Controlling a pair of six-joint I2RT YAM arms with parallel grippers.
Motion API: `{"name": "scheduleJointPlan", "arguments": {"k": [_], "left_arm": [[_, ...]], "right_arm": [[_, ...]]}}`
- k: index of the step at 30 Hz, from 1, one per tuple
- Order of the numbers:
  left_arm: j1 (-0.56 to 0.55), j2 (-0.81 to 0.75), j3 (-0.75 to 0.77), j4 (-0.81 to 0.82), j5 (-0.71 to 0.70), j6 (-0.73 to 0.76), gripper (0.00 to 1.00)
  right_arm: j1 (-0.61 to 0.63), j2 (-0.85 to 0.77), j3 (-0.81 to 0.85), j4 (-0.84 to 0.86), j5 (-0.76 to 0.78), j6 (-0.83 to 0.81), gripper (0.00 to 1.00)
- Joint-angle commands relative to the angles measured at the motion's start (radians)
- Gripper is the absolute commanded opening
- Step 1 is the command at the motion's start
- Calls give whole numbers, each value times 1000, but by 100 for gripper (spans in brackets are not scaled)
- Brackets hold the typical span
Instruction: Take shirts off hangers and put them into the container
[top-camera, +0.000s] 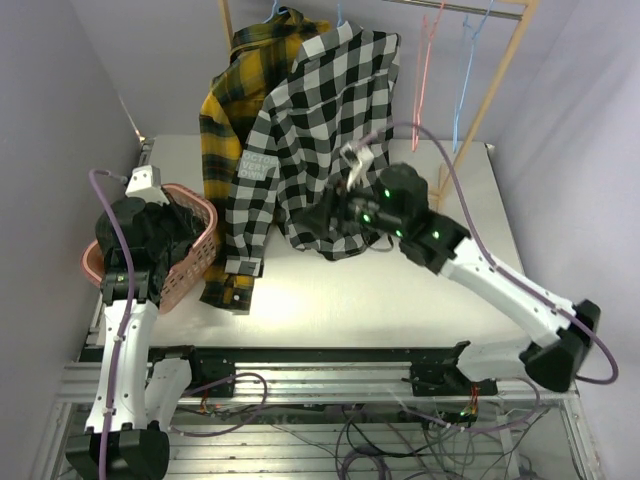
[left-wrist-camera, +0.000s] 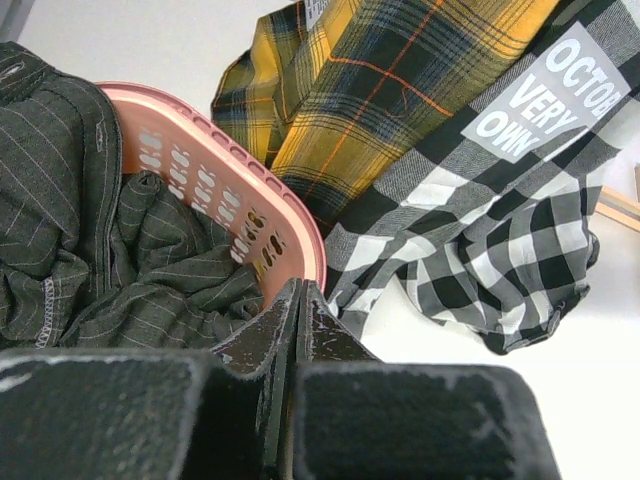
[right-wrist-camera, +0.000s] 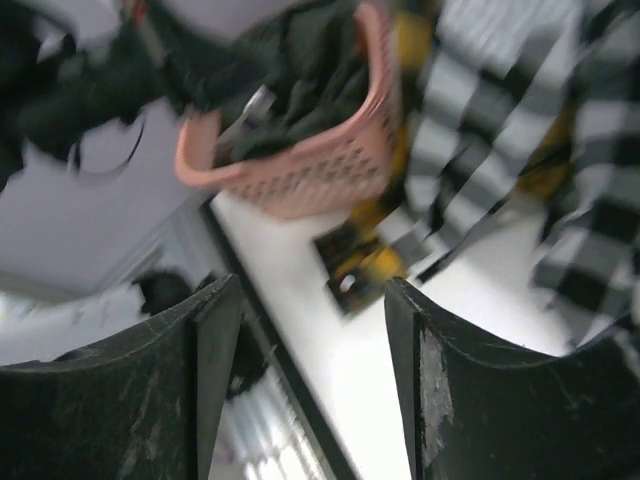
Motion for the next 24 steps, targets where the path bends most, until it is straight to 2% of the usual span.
{"name": "scheduleJointPlan", "arguments": {"k": [1, 4, 7, 13, 19, 24], "left_arm": [[-6, -8, 35, -13, -22, -8, 7], [-6, -15, 33, -14, -32, -9, 7], [-6, -17, 31, -11, -25, -11, 7], [-6, -27, 30, -5, -7, -15, 7], [-6, -56, 28, -7, -24, -14, 7], [-6, -65, 26, -3, -25, -16, 7]], "right_arm": [[7, 174, 342, -241, 340, -148, 61], [6, 293, 544, -288, 471, -189, 65], [4, 391, 682, -253, 557, -218, 68], [3, 578, 943, -162, 641, -187, 71], [3, 813, 1264, -214, 740, -147, 72], [3, 880, 1318, -174, 828, -135, 71]]}}
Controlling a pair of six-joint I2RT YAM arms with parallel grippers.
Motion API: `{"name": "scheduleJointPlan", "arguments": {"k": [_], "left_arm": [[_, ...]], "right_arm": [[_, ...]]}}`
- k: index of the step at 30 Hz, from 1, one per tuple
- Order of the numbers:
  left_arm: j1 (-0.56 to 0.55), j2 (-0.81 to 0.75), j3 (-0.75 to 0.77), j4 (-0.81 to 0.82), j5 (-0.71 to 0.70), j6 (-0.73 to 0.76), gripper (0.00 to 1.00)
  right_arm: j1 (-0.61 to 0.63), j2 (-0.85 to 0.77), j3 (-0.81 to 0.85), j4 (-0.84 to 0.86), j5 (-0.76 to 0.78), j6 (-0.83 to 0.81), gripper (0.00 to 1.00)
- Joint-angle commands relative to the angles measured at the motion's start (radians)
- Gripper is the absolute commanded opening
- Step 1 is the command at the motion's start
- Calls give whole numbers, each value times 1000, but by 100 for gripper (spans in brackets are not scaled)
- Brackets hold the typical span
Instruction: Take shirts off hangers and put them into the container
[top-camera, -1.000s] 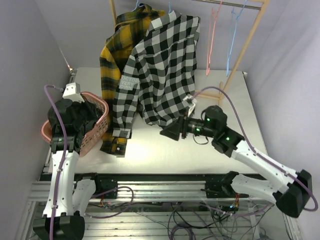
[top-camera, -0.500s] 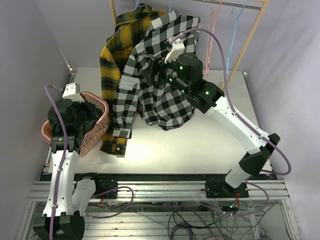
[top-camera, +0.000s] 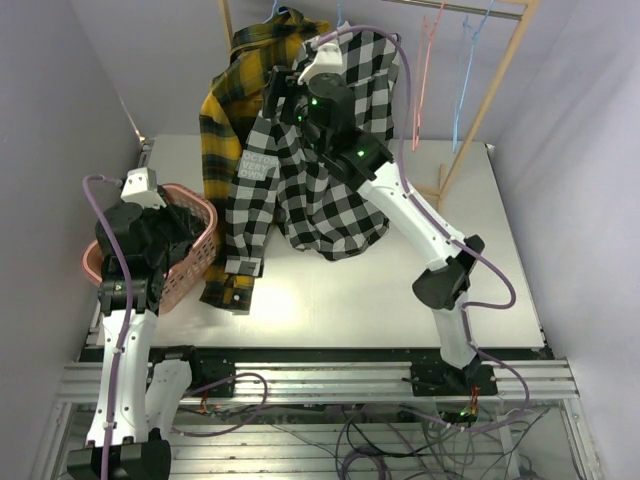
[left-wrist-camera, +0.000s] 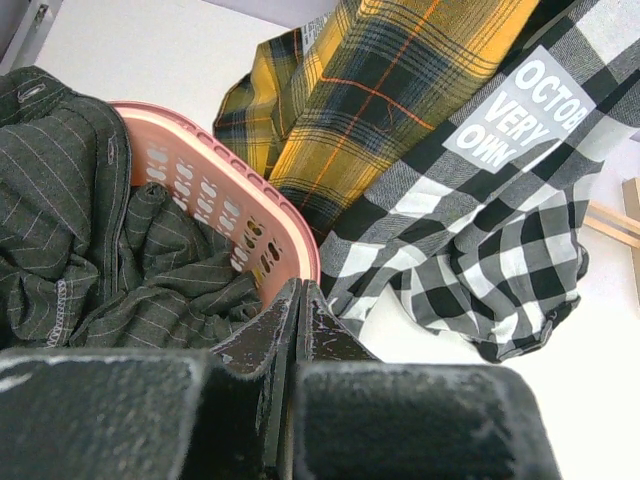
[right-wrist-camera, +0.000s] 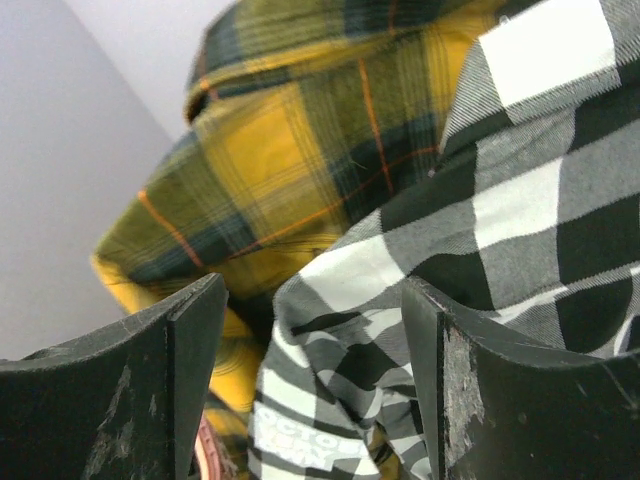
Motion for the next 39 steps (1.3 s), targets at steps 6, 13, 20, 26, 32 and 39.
{"name": "scheduleJointPlan", "arguments": {"k": [6, 13, 20, 26, 32, 39], "left_arm": [[-6, -12, 27, 6, 5, -9, 7], [-7, -14, 26, 5, 4, -8, 7], [-6, -27, 26, 4, 5, -8, 7], [-6, -24, 27, 4, 8, -9, 7], [-7, -30, 27, 8, 13, -9, 7], [-6, -22, 28, 6, 15, -9, 7]], "right_arm": [[1, 85, 54, 46, 199, 10, 67], [-30, 62, -21, 51, 207, 41, 65], [-141, -137, -266, -23, 132, 144, 60], [-256, -341, -533, 49, -6, 134, 56], [-297, -382, -523, 58, -190, 47, 58], [-209, -203, -196, -116, -212, 42, 69]]}}
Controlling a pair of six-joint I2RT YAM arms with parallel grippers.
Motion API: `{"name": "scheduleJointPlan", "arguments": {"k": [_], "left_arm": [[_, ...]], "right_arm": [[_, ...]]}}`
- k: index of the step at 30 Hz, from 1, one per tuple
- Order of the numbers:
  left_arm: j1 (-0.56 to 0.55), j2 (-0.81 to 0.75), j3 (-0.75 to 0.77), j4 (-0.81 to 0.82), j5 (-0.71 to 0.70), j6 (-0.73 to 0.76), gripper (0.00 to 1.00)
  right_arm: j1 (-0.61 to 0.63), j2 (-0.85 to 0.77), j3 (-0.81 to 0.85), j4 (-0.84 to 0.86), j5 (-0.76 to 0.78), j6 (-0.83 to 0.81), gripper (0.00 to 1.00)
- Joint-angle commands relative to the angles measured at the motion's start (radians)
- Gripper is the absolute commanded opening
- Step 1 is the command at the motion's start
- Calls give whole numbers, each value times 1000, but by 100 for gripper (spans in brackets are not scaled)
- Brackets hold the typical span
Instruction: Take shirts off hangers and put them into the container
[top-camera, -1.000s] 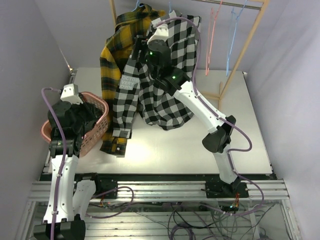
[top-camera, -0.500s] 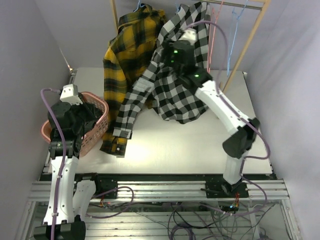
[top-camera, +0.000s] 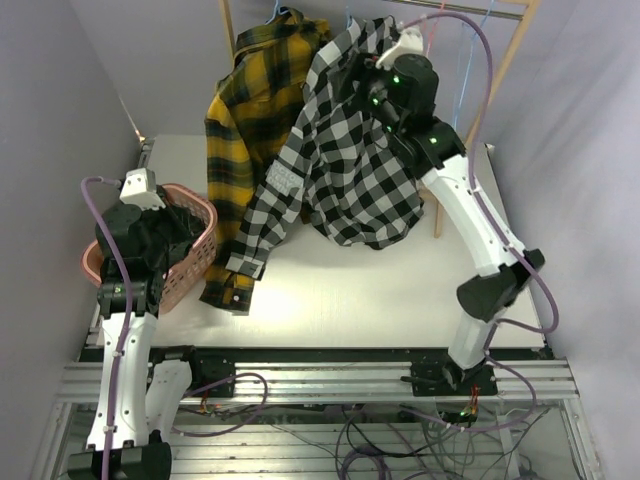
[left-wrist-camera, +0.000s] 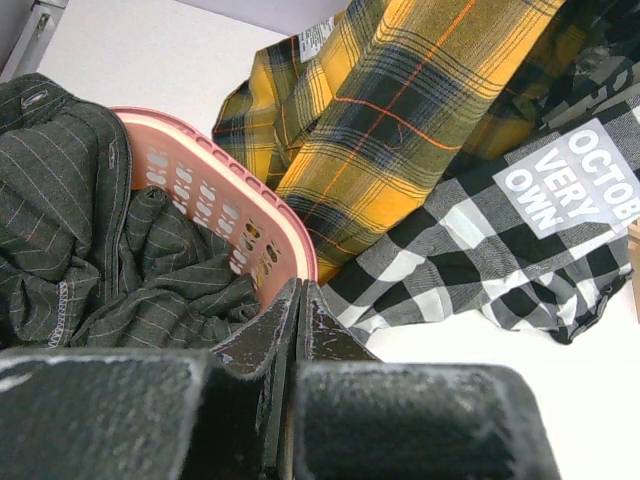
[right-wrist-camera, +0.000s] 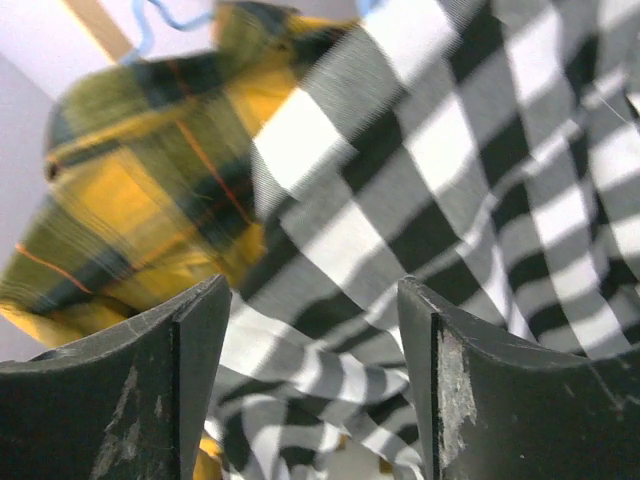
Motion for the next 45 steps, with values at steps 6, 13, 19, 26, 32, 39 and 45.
{"name": "scheduleJointPlan", "arguments": {"k": [6, 13, 19, 26, 32, 39, 45], "left_arm": [[-5, -18, 26, 2, -5, -7, 7], [-5, -24, 28, 3, -2, -9, 7], [-5, -28, 26, 5, -4, -9, 7], [-6, -16, 27, 7, 7, -9, 7], [-5, -14, 28, 7, 12, -7, 7], [-5, 4, 34, 1, 21, 0, 10], [-5, 6, 34, 0, 23, 0, 10]], "right_arm": [[133, 252, 381, -193, 130, -31, 73], [159, 289, 345, -170, 219, -41, 72], [161, 296, 303, -136, 251, -41, 50], [159, 197, 195, -96, 329, -70, 20], [160, 57, 53, -55, 393, -132, 0], [159, -11, 33, -37, 404, -220, 0], [159, -101, -49, 104, 405, -209, 0]]}}
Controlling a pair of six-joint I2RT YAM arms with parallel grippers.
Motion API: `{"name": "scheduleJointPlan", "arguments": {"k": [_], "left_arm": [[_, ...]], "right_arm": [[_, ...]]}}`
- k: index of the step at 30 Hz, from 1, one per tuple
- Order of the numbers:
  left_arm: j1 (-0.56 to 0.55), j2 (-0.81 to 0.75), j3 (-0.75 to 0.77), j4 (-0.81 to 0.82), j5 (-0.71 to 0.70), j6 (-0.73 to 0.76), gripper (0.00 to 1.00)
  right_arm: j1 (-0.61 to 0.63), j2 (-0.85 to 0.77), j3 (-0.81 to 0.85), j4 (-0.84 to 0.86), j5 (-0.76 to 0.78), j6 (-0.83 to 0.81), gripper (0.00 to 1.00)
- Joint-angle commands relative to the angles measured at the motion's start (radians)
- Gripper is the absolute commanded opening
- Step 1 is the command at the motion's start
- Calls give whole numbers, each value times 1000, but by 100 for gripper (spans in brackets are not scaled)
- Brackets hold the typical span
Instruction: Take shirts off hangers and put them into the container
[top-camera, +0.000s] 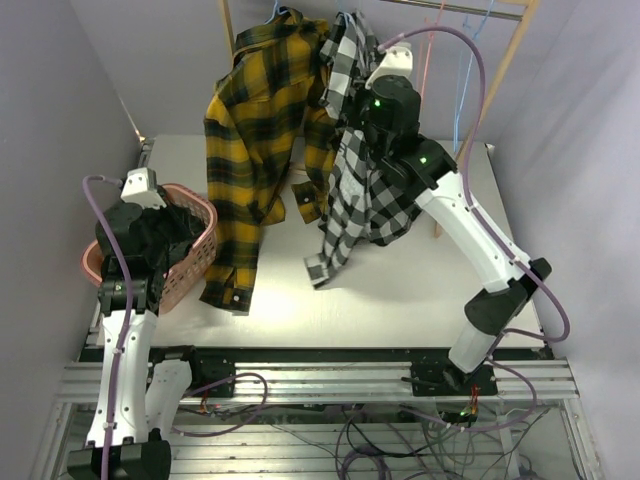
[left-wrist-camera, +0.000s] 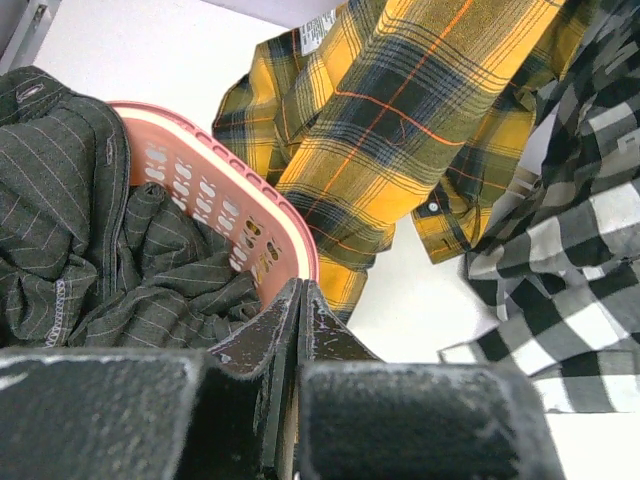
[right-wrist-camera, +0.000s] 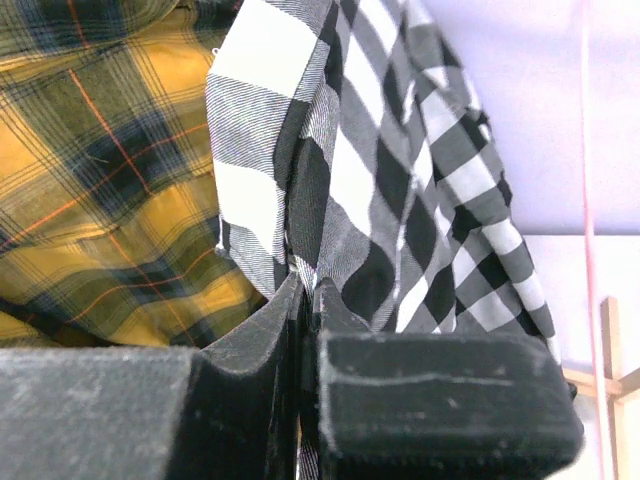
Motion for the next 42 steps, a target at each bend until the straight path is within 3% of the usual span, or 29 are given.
{"name": "scheduleJointPlan", "arguments": {"k": [1, 7, 15, 24, 33, 42], "left_arm": [[-7, -9, 34, -1, 21, -1, 9], [-5, -8, 33, 0, 22, -3, 9], [-7, -17, 31, 9, 46, -2, 11], [-6, 29, 34, 51, 145, 2, 20], [-9, 118, 57, 129, 268, -10, 22], [-54, 327, 298, 207, 411, -25, 23]], "right_arm": [[2, -111, -99, 215, 3, -3, 0], [-22, -269, -344, 449, -48, 103, 0], [-70, -292, -385, 538, -175, 76, 0], [-82, -270, -326, 565, -236, -5, 0], [-86, -302, -286, 551, -249, -63, 0], [-86, -390, -249, 391, -288, -46, 0]]}}
